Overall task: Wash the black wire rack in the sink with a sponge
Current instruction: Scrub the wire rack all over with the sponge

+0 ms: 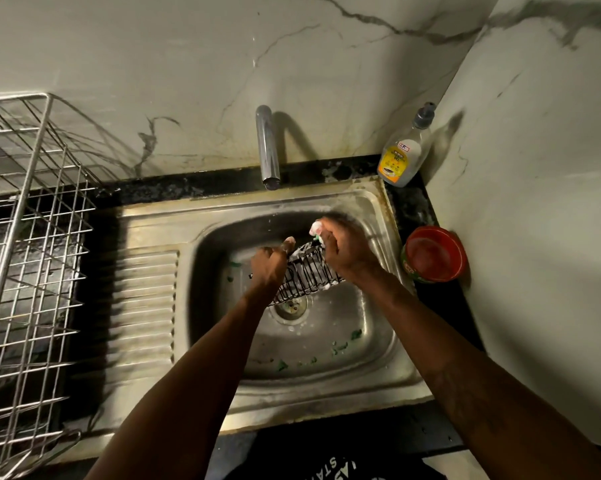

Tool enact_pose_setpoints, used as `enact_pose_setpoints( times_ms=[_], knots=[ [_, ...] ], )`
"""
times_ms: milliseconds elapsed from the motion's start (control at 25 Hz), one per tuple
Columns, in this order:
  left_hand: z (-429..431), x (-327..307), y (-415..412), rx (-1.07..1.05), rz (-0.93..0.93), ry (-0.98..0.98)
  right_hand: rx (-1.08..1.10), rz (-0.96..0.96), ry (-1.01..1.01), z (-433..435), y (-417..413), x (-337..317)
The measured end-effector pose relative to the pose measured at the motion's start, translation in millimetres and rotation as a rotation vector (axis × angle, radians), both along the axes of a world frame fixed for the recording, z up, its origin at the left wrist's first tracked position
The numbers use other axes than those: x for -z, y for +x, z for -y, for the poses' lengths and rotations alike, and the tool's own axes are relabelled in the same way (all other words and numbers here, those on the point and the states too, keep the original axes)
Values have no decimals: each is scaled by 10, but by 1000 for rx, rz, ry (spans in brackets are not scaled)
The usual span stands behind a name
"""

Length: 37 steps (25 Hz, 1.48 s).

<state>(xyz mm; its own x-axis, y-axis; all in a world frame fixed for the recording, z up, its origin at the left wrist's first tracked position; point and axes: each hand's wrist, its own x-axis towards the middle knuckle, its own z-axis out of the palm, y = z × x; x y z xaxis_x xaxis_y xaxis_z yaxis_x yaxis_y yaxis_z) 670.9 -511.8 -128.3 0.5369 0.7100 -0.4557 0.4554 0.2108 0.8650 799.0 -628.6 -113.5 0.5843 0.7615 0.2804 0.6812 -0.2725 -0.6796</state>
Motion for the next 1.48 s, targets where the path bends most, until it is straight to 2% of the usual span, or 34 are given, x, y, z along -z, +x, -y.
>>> enact_pose_setpoints(
  times_ms=[120, 200, 280, 400, 480, 640, 680, 840, 920, 1000, 1080, 1200, 1240, 1360, 1400, 1480],
  knots=[
    [88, -71, 13, 123, -16, 192, -17, 90, 6, -116, -102, 57],
    [179, -236, 121, 85, 70, 248, -15, 69, -7, -223, -153, 0],
    [232, -365, 245, -116, 114, 242, -2, 31, -48, -298, -231, -107],
    [77, -355, 220, -377, 13, 134, -123, 214, -91, -321, -403, -86],
    [22, -267, 101, -393, -37, 55, -173, 255, -90, -227, -303, 1],
    [51, -339, 28, -443, -59, 69, 107, 194, -96, -35, -5, 117],
    [45, -357, 40, -434, -58, 66, 87, 194, -90, -77, -73, 142],
    [-65, -266, 9, -447, -102, 75, -282, 233, 18, -316, -415, 168],
    [-109, -197, -3, -454, -110, 69, -251, 182, 36, -262, -233, 133],
    [-161, -180, 2, -455, -127, 56, -97, 117, 25, -105, -30, 151],
    [-220, -173, 29, -450, -139, 53, -35, 69, -3, -69, -48, 142],
    [-219, -155, -2, -408, -137, 133, -197, 112, -7, -158, -187, 159],
    [-210, -149, -13, -383, -123, 176, -212, 72, -9, -167, -143, 152],
    [-225, -194, -45, -304, -127, 244, -31, -216, -32, -57, 34, 70],
    [-250, -259, -51, -249, -129, 323, 8, -261, -6, -22, 45, 39],
    [-256, -333, -42, 28, -145, 601, 17, -275, 48, -35, -34, -8]
  ],
)
